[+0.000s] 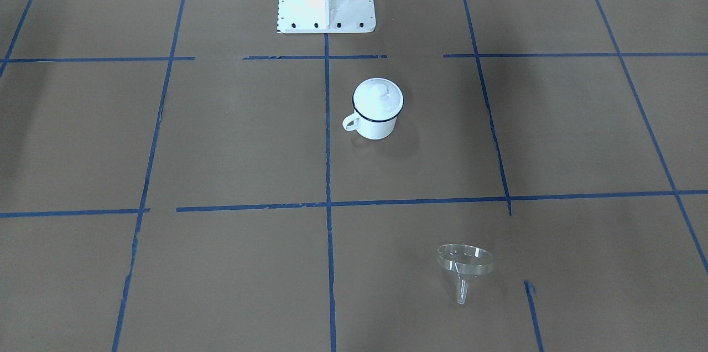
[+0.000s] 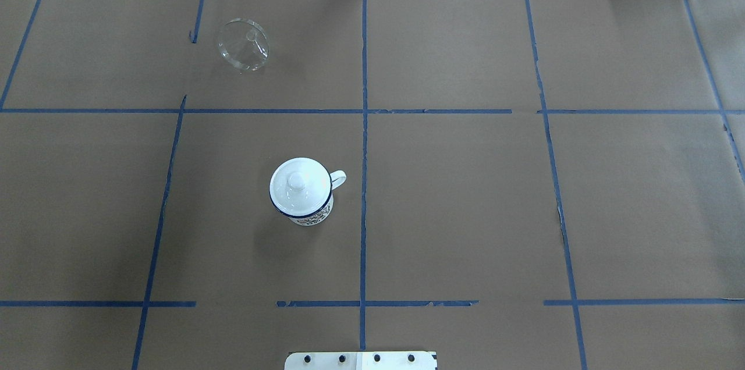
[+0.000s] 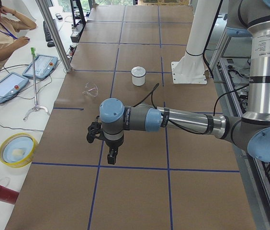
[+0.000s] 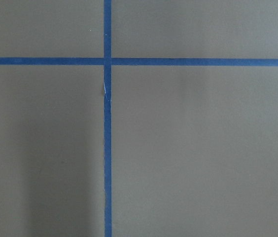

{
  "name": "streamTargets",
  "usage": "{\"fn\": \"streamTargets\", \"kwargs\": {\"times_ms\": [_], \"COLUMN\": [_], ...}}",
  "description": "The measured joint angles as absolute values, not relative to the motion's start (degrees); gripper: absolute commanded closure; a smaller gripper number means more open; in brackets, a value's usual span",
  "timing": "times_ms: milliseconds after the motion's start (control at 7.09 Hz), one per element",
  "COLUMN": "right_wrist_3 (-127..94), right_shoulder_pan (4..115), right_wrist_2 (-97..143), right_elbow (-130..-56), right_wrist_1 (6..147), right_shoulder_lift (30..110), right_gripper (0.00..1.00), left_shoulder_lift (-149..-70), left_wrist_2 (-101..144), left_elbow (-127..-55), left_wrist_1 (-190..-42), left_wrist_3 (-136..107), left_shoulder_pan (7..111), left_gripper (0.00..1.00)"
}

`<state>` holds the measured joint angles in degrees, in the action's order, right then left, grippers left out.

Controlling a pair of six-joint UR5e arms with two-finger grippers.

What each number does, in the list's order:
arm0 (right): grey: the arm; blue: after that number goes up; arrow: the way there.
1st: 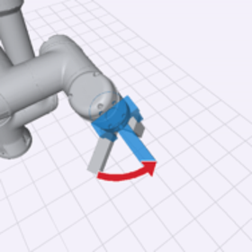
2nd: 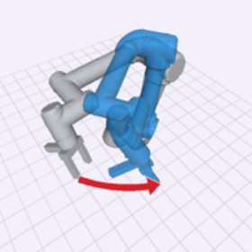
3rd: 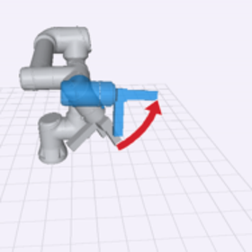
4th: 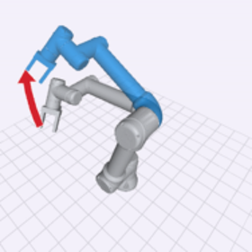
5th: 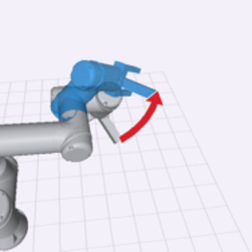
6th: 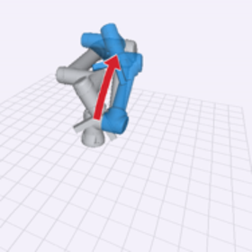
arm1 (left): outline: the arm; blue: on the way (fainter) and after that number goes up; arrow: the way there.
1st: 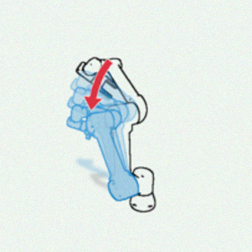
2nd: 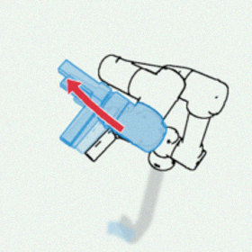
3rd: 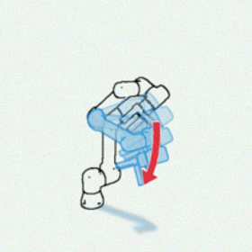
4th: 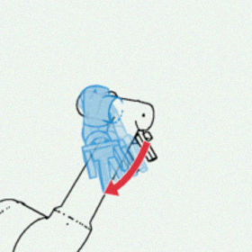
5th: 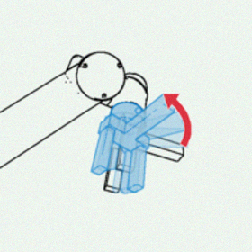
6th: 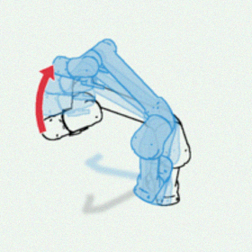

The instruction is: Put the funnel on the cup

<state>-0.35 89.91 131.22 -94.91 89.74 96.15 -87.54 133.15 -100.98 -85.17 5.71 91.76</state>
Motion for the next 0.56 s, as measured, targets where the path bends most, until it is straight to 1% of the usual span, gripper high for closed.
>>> {"fn": "streamTargets", "kwargs": {"times_ms": [423, 564], "right_wrist_3": [-0.4, -0.4], "right_shoulder_pan": [89.9, 89.9], "right_wrist_2": [131.2, 131.2], "right_elbow": [-94.9, -94.9], "right_wrist_1": [89.7, 89.7], "right_shoulder_lift": [96.2, 96.2], "right_gripper": [0.00, 0.00], "left_shoulder_lift": [-88.7, -90.4], "left_wrist_2": [133.1, 132.9], "left_elbow": [-101.0, -101.7], "left_wrist_1": [-85.2, -85.0], "left_wrist_3": [5.6, 5.3], "left_shoulder_pan": [91.6, 91.3], "left_gripper": [0.00, 0.00]}}
